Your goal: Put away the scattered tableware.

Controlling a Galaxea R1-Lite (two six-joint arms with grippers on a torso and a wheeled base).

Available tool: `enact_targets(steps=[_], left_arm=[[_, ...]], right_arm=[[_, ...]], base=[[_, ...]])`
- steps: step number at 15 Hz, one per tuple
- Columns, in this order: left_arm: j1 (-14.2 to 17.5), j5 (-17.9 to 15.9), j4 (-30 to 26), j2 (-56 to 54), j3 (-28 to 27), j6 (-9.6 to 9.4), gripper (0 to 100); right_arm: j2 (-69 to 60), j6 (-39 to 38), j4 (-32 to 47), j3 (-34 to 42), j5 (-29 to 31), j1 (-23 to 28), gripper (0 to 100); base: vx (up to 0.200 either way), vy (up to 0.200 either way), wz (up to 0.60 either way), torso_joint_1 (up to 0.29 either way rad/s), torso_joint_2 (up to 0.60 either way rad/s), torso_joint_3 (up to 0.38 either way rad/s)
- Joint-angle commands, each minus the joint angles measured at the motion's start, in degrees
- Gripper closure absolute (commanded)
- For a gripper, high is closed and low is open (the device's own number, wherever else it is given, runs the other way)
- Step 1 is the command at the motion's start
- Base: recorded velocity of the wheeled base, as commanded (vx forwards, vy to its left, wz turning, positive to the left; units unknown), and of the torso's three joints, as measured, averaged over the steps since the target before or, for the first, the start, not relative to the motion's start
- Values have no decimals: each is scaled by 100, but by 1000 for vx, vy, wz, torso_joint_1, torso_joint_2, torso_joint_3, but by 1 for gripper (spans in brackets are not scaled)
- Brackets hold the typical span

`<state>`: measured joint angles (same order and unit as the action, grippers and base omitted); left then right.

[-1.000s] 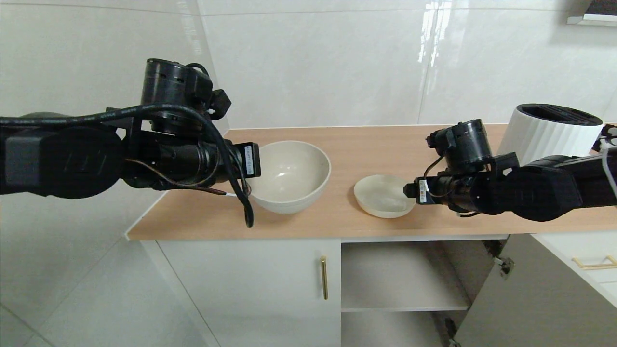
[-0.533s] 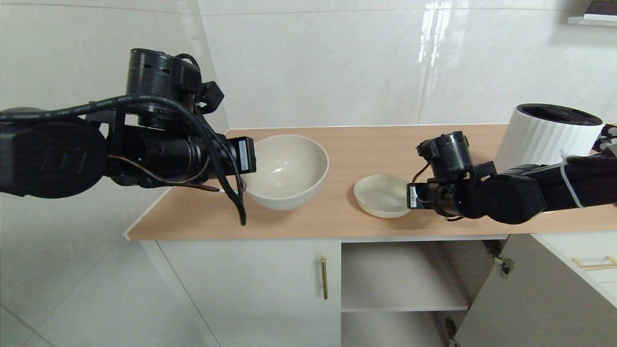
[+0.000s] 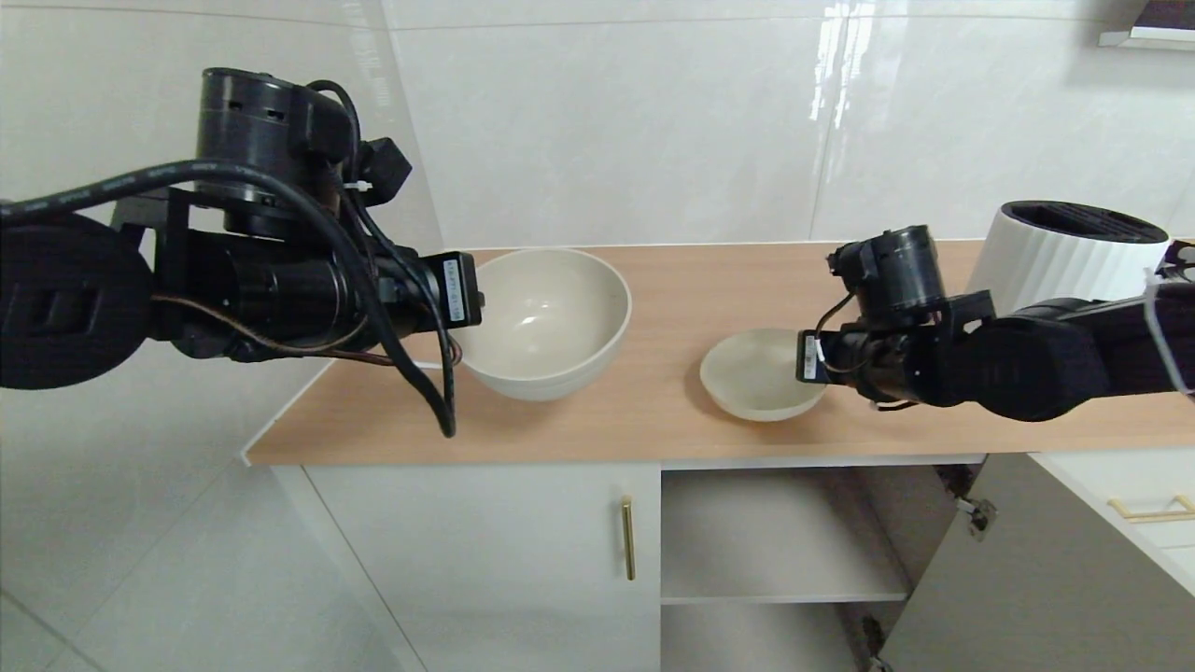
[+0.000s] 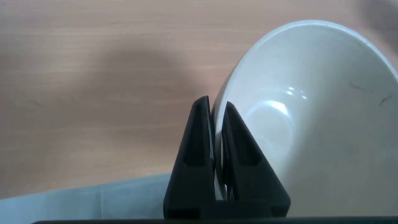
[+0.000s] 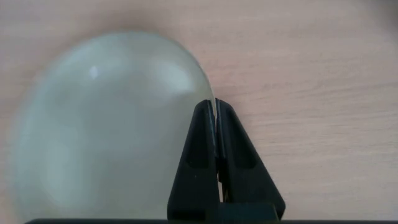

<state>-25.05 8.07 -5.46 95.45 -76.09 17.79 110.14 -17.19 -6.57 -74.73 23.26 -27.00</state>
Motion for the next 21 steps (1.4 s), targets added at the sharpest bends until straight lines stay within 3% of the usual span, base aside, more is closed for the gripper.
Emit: enact_targets(steps=[1,2,4,7,9,12,16,19,21], left_arm=[[-52,2,1,-334,183,6,100],[-140,2,1,-563,385,14,100],[-299,-7,1,-633,534,410,100],[-307,-60,1,-783,833,542,100],[-307,-104,1,-862,1132,841,100],[-378,-429,1,-1134,1853,876,100],[-597,-499,63,-1187,2608,867,100],[-606,-508,529,-1152,2890,849,100],[-606,-508,537,-1117,2925,849,100]], right_arm=[[-1003,58,33,354,-76,-209,100],[-1417,49,51,573,-76,-385,100],[-2049,146,42,1233,-76,-473,100],[-2454,207,33,1567,-41,-613,100],[-2849,225,33,2182,-14,-938,100],[-3385,242,42,3026,65,-1352,100],[-3535,137,15,4010,117,-1659,100],[-3139,-100,-2,4115,100,-1668,100],[-2919,-144,-11,4142,91,-1668,100]], base=[[0,0,0,0,0,0],[0,0,0,0,0,0],[0,0,0,0,0,0],[0,0,0,0,0,0],[0,0,0,0,0,0],[0,0,0,0,0,0],[0,0,0,-118,305,209],[0,0,0,-154,458,300],[0,0,0,-141,471,320]])
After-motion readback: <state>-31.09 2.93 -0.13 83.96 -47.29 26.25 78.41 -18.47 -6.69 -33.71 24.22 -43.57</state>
